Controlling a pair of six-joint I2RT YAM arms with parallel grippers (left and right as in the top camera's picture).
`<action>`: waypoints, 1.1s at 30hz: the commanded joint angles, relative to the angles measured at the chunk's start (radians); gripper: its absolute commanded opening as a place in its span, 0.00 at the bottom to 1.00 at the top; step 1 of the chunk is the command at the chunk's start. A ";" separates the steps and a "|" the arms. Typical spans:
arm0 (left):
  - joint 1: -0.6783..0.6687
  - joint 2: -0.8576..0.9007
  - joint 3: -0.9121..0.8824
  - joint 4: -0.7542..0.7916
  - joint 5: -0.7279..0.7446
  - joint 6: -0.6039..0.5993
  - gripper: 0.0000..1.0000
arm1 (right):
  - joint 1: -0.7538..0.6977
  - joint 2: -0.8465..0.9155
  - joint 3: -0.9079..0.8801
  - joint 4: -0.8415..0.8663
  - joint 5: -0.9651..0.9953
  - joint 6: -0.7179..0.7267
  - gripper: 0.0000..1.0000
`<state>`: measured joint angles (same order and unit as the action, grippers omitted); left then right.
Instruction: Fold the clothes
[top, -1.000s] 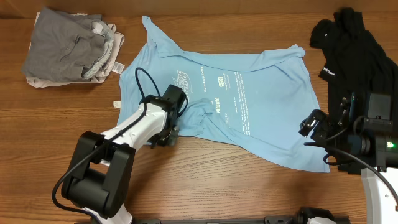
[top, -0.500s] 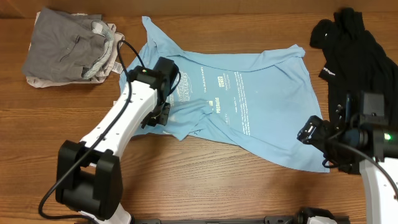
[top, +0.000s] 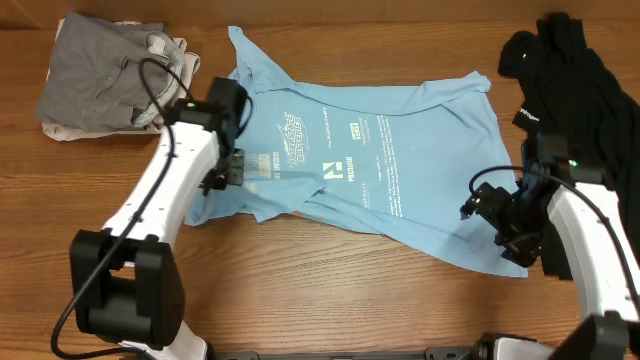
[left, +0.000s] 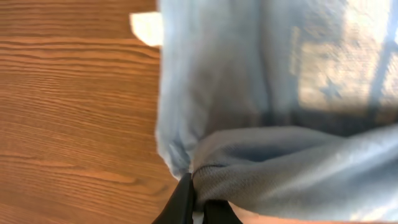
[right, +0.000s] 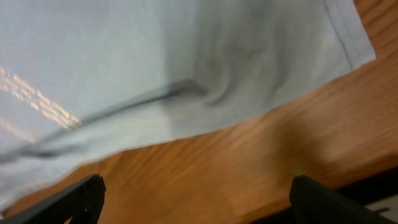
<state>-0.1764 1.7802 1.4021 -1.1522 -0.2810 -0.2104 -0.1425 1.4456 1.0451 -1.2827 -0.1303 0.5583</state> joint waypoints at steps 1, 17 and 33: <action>0.049 -0.024 0.035 0.019 -0.002 -0.011 0.04 | 0.002 0.043 -0.006 0.043 0.018 0.119 0.99; 0.066 -0.024 0.035 0.181 -0.003 -0.010 0.04 | 0.001 0.076 -0.241 0.212 -0.013 0.258 0.93; 0.067 -0.024 0.035 0.214 -0.015 -0.002 0.08 | -0.016 0.076 -0.312 0.328 0.223 0.363 0.88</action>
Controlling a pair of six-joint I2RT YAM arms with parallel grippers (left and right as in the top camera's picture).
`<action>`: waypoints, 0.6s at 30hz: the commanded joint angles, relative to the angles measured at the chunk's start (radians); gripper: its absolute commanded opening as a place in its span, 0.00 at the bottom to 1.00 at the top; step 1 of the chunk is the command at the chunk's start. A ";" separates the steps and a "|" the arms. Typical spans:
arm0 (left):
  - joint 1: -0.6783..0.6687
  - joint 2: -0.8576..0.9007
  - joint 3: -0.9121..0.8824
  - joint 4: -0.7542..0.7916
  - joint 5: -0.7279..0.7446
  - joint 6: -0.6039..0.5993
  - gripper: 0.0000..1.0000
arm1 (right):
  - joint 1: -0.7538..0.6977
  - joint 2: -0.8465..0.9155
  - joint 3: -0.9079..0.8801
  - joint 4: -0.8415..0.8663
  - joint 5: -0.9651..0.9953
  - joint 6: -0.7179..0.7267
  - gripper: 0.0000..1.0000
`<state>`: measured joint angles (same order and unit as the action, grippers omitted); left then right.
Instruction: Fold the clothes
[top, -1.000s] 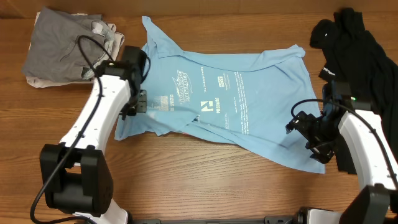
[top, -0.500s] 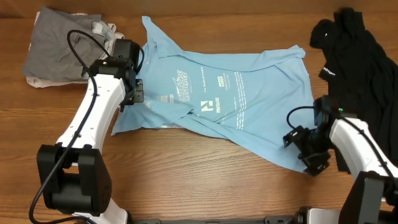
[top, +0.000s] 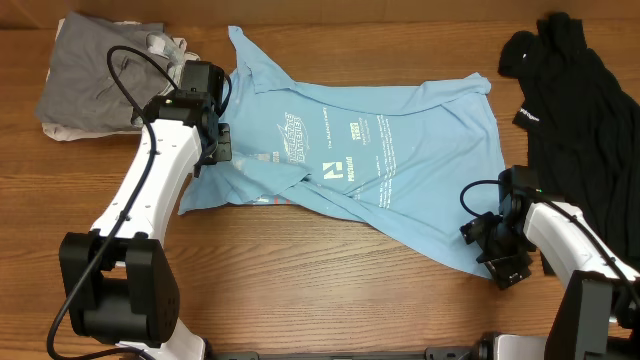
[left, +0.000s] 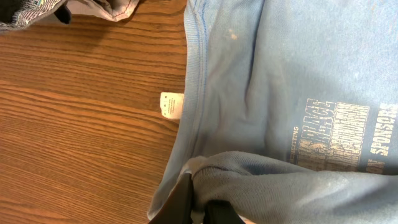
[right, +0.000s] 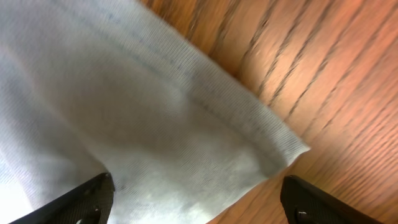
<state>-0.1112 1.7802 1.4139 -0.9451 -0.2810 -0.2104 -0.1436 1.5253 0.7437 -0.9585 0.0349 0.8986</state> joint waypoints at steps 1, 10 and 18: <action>0.002 -0.024 0.023 0.008 -0.015 -0.002 0.08 | -0.020 -0.004 -0.020 0.005 0.058 0.023 0.86; 0.002 -0.024 0.023 0.008 -0.015 -0.003 0.07 | -0.108 -0.005 -0.154 0.145 0.028 0.013 0.35; 0.002 -0.025 0.024 0.003 -0.014 -0.003 0.04 | -0.109 -0.014 -0.134 0.130 -0.030 -0.027 0.04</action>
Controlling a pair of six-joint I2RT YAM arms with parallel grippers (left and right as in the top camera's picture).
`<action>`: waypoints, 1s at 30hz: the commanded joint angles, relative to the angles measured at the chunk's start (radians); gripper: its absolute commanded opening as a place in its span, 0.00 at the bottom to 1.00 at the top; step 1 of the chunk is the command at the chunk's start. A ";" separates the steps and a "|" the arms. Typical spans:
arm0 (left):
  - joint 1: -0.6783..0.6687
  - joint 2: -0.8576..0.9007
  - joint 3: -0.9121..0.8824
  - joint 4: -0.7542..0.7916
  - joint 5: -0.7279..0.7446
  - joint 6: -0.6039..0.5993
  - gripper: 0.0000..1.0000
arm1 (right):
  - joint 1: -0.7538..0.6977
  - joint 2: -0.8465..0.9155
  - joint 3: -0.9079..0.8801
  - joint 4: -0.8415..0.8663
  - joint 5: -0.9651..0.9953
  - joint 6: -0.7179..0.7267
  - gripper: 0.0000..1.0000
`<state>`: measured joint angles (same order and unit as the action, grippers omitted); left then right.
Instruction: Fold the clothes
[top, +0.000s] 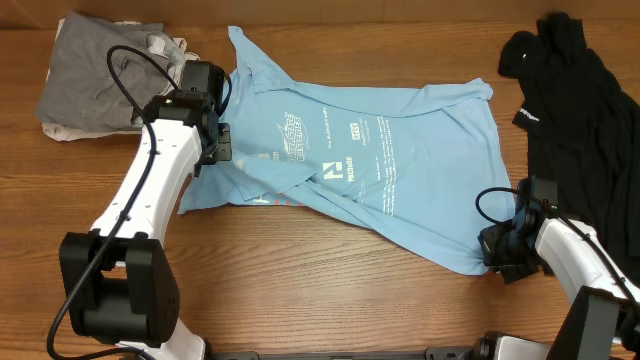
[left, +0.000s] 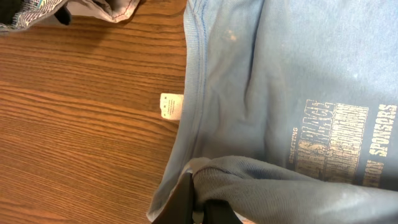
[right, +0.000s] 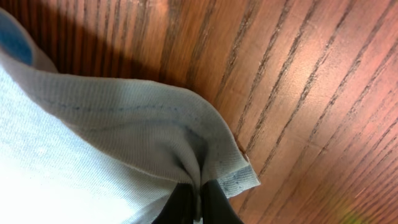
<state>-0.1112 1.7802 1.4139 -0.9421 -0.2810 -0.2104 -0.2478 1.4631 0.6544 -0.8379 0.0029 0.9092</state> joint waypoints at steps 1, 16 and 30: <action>0.002 -0.025 0.025 -0.003 -0.014 -0.003 0.04 | -0.005 0.041 -0.031 -0.004 0.002 -0.043 0.04; 0.000 -0.183 0.156 -0.259 -0.007 -0.037 0.04 | -0.005 -0.269 0.372 -0.472 -0.061 -0.335 0.05; -0.001 -0.312 0.156 -0.388 -0.007 -0.037 0.04 | -0.005 -0.490 0.455 -0.637 -0.079 -0.348 0.04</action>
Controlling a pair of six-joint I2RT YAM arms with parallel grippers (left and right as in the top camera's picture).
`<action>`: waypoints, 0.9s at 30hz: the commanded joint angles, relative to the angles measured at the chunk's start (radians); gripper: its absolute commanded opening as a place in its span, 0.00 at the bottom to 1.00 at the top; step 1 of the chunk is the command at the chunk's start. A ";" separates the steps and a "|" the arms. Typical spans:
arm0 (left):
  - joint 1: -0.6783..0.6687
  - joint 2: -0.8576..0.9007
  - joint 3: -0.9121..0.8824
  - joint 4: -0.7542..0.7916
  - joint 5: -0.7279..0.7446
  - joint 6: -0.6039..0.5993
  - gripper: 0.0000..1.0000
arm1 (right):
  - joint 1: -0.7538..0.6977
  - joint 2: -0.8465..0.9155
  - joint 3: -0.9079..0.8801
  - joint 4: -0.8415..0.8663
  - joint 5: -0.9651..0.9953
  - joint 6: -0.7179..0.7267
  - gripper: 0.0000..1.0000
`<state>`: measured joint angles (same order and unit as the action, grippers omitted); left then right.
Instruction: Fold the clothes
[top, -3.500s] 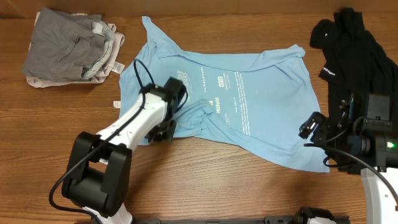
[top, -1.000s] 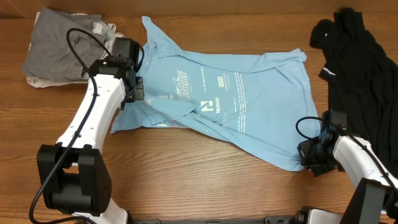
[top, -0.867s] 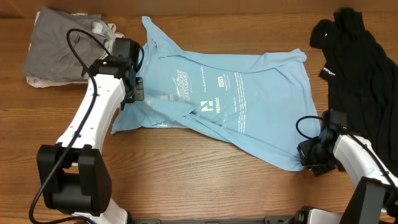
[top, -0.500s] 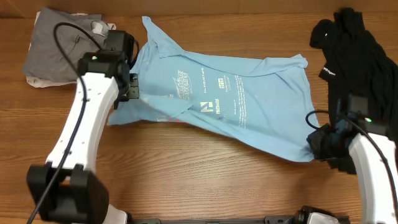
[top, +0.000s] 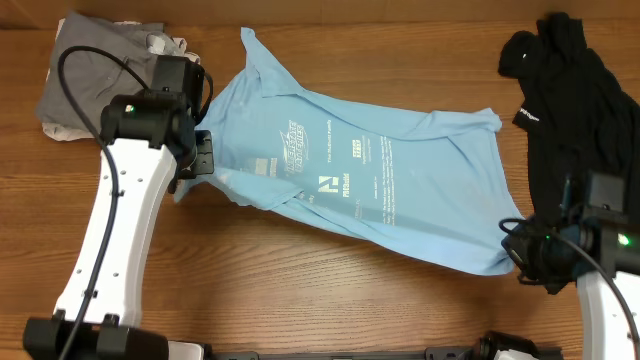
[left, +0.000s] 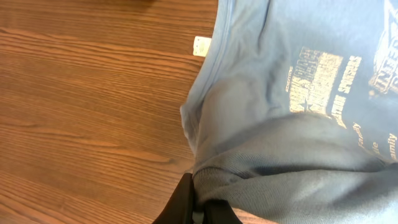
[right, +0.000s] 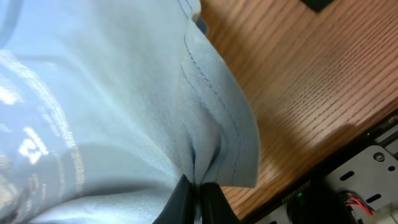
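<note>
A light blue printed T-shirt (top: 360, 180) hangs stretched between both arms above the wooden table (top: 300, 300). My left gripper (top: 198, 165) is shut on the shirt's left edge; the left wrist view shows its jaws (left: 200, 205) pinching a bunched fold of blue fabric (left: 298, 124) over the wood. My right gripper (top: 515, 250) is shut on the shirt's lower right corner; in the right wrist view its jaws (right: 199, 193) clamp the hemmed fabric (right: 124, 93).
A folded grey and white pile of clothes (top: 100, 75) lies at the back left corner. A heap of black clothes (top: 580, 90) lies at the right side. The table's front edge (right: 323, 162) and a frame show below the right gripper.
Both arms have risen with the shirt in their grip. The shirt has left the table and hangs taut between them, shifted slightly left and tilted. The right gripper sits further right.
The left gripper was shut on the shirt's left edge throughout. The right gripper first stood open by the lower right corner, then open around it, then shut on it. Now both hold the shirt lifted and stretched.
</note>
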<state>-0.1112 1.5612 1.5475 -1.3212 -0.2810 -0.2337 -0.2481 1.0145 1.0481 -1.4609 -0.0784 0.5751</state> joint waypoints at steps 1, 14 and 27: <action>-0.001 -0.106 0.023 -0.009 -0.007 -0.013 0.04 | -0.005 -0.045 0.066 -0.016 0.002 -0.024 0.04; -0.001 0.012 -0.012 0.182 0.031 0.002 0.04 | -0.005 0.188 0.066 0.116 0.009 -0.114 0.04; -0.001 0.295 -0.012 0.365 0.047 0.029 0.04 | -0.005 0.475 0.066 0.298 0.005 -0.233 0.04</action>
<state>-0.1112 1.8027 1.5440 -0.9718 -0.2420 -0.2283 -0.2481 1.4544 1.0912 -1.1866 -0.0784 0.3805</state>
